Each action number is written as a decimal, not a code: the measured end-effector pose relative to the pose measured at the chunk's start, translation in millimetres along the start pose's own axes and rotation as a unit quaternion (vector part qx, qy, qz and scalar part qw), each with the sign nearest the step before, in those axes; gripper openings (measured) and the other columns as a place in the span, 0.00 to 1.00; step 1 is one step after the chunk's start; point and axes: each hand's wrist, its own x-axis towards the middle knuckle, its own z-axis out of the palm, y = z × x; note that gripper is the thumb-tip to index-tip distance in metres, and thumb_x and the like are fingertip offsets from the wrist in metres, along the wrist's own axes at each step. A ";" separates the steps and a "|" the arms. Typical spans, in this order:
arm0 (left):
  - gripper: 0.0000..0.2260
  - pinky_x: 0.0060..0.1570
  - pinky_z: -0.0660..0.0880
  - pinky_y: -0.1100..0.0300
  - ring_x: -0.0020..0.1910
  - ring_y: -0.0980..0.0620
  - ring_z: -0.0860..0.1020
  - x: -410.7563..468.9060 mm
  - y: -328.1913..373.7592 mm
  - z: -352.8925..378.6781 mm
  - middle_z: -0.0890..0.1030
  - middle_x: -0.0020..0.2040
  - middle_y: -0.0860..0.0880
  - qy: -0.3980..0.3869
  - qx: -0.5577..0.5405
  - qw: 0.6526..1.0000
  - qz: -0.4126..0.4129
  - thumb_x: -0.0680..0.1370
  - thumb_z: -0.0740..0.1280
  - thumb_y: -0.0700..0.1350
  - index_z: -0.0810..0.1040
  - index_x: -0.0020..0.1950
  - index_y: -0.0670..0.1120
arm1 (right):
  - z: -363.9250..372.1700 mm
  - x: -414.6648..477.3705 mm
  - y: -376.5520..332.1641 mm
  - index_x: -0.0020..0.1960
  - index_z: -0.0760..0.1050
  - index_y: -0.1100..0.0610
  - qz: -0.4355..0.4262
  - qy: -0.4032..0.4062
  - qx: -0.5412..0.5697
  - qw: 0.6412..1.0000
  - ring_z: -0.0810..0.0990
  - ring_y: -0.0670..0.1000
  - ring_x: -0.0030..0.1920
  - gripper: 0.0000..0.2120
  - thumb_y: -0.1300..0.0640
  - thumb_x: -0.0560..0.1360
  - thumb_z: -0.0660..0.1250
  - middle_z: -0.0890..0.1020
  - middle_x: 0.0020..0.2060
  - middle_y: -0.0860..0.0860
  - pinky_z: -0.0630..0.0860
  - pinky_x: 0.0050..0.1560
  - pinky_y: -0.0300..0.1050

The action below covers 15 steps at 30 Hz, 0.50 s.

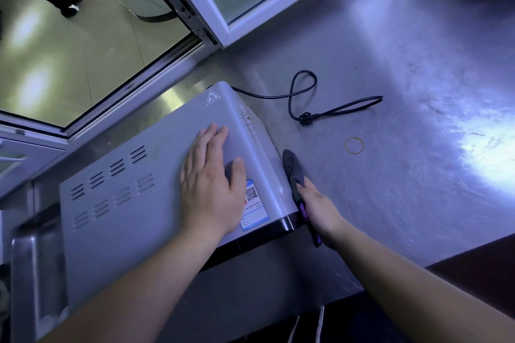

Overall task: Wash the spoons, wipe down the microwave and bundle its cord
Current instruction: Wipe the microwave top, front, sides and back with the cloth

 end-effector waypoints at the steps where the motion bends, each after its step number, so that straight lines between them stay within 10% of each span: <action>1: 0.27 0.78 0.56 0.53 0.81 0.55 0.58 0.0 -0.1 0.0 0.63 0.81 0.55 0.000 -0.001 1.000 0.000 0.80 0.56 0.54 0.65 0.80 0.52 | -0.5 -5.5 3.1 0.68 0.72 0.32 0.005 0.001 -0.004 1.000 0.73 0.46 0.37 0.17 0.48 0.83 0.55 0.79 0.40 0.47 0.70 0.36 0.34; 4: 0.27 0.78 0.56 0.52 0.81 0.55 0.58 0.2 0.0 -0.2 0.63 0.82 0.55 -0.001 0.000 1.000 0.001 0.80 0.56 0.54 0.65 0.80 0.52 | -0.2 -25.8 9.9 0.65 0.73 0.30 -0.002 0.005 0.010 1.000 0.77 0.46 0.37 0.16 0.48 0.84 0.55 0.82 0.40 0.44 0.73 0.41 0.37; 8: 0.28 0.78 0.56 0.52 0.81 0.55 0.58 0.8 0.6 0.3 0.63 0.81 0.55 0.001 0.001 1.000 0.001 0.80 0.56 0.55 0.65 0.80 0.52 | 4.0 -59.2 2.5 0.73 0.69 0.33 -0.069 -0.006 0.007 0.998 0.68 0.27 0.67 0.19 0.51 0.86 0.55 0.73 0.64 0.24 0.65 0.64 0.23; 15: 0.28 0.78 0.57 0.51 0.81 0.54 0.59 1.1 1.5 0.6 0.64 0.81 0.53 0.001 0.007 1.000 0.006 0.80 0.55 0.55 0.65 0.80 0.51 | 5.2 -65.4 -29.9 0.76 0.68 0.45 -0.205 -0.089 -0.025 0.974 0.66 0.38 0.74 0.20 0.59 0.87 0.53 0.72 0.72 0.37 0.60 0.74 0.36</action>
